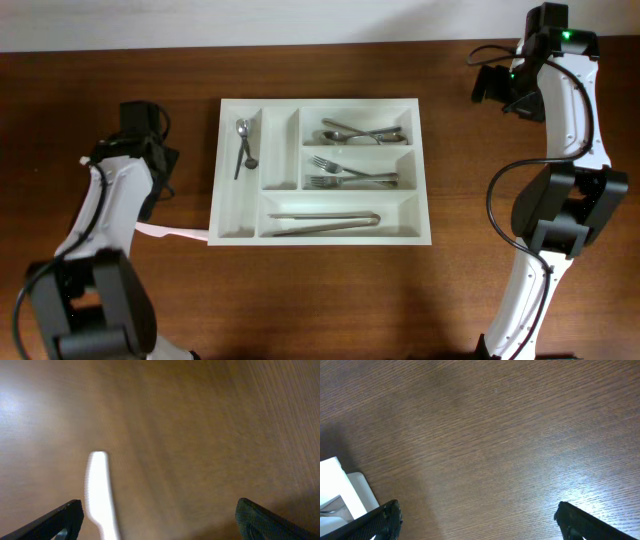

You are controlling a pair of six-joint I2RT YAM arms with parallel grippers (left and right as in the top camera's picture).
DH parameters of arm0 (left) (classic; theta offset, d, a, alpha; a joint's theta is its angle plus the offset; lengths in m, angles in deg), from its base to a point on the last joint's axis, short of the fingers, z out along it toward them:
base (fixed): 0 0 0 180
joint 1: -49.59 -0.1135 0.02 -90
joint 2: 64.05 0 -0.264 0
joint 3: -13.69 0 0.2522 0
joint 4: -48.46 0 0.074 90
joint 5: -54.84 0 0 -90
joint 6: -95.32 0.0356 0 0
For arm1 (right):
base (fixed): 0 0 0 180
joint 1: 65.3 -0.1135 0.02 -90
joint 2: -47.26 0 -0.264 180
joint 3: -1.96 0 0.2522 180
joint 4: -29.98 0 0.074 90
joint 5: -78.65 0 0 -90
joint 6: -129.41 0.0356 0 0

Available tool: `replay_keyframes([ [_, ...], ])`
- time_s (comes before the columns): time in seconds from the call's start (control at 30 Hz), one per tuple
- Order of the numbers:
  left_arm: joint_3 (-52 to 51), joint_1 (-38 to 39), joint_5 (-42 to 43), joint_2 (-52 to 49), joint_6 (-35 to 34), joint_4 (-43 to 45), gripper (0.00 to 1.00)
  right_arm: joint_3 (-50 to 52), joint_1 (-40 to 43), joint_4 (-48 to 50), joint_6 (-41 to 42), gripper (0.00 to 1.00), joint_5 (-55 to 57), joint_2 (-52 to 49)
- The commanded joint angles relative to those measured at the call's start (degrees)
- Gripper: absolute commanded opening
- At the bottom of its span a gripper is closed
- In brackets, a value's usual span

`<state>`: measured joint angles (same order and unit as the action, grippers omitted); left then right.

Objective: Pack container
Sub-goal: 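Lower the left gripper over the white plastic knife handle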

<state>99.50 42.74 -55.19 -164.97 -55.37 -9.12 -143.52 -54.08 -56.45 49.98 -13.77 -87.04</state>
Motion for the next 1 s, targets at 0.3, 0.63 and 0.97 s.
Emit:
replay_keyframes([
  [0.3, -0.6, -0.2, 10.6, -5.0, -1.6, 11.4, 0.99, -0.9, 0.1, 0.0, 0.7, 0.99, 0.1, 2.1],
  [0.63, -0.6, -0.2, 15.3, -5.0, 1.1, -0.6, 0.81, -0.9, 0.1, 0.0, 0.7, 0.99, 0.1, 2.1],
  [0.97, -0.6, -0.2, 14.7, -5.0, -15.3, -12.3, 0.80, -0.9, 0.1, 0.0, 0.7, 0.99, 0.1, 2.1],
])
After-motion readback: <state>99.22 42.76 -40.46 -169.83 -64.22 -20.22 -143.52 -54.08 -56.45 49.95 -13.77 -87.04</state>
